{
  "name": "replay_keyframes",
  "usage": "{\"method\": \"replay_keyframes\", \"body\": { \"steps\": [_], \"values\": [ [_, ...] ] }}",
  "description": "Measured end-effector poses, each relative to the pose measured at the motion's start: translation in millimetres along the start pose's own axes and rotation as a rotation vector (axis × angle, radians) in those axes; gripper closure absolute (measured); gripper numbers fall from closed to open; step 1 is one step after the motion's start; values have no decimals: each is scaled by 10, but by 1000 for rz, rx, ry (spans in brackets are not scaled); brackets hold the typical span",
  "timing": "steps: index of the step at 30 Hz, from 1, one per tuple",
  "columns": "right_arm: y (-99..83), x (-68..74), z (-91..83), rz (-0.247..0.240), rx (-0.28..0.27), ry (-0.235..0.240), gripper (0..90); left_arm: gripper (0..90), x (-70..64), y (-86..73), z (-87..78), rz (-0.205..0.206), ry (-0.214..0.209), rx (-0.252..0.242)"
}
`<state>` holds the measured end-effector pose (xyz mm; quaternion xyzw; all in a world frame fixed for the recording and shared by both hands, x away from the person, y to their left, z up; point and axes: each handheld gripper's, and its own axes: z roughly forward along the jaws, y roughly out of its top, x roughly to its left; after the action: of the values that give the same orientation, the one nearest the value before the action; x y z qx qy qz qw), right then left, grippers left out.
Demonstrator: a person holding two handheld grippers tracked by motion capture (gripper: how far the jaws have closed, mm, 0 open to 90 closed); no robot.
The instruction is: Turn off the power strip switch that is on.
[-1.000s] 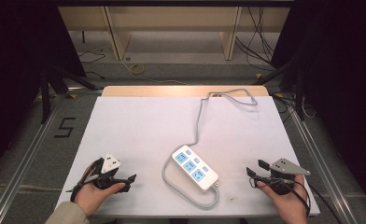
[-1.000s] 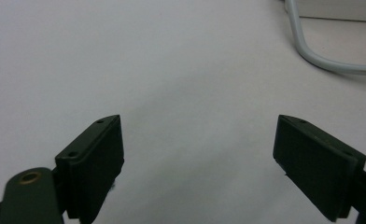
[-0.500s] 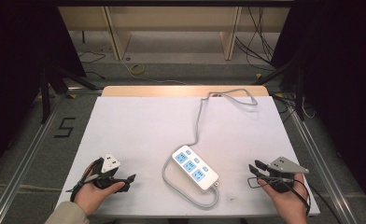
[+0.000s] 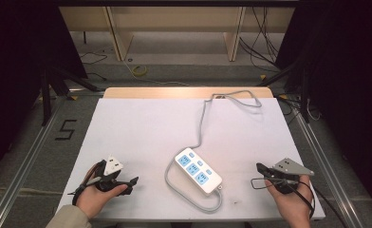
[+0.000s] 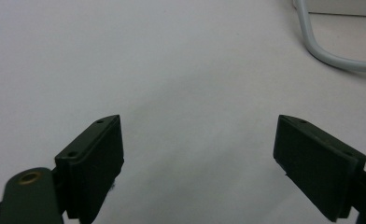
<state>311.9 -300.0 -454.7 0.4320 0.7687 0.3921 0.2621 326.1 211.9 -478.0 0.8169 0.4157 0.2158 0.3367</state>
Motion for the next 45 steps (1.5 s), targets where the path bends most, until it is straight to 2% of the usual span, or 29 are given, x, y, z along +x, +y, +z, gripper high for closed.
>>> {"method": "replay_keyframes", "body": {
  "steps": [12, 22, 45],
  "values": [
    [39, 31, 5, -10, 14, 3, 900, 157, -4, -3, 9, 0, -3, 11],
    [87, 82, 20, -29, 9, 21, 900, 158, -5, -9, 16, 5, -1, 14],
    [163, 161, 36, -40, 15, 60, 900, 164, -3, -7, 20, 15, 0, 19]
  ]
}}
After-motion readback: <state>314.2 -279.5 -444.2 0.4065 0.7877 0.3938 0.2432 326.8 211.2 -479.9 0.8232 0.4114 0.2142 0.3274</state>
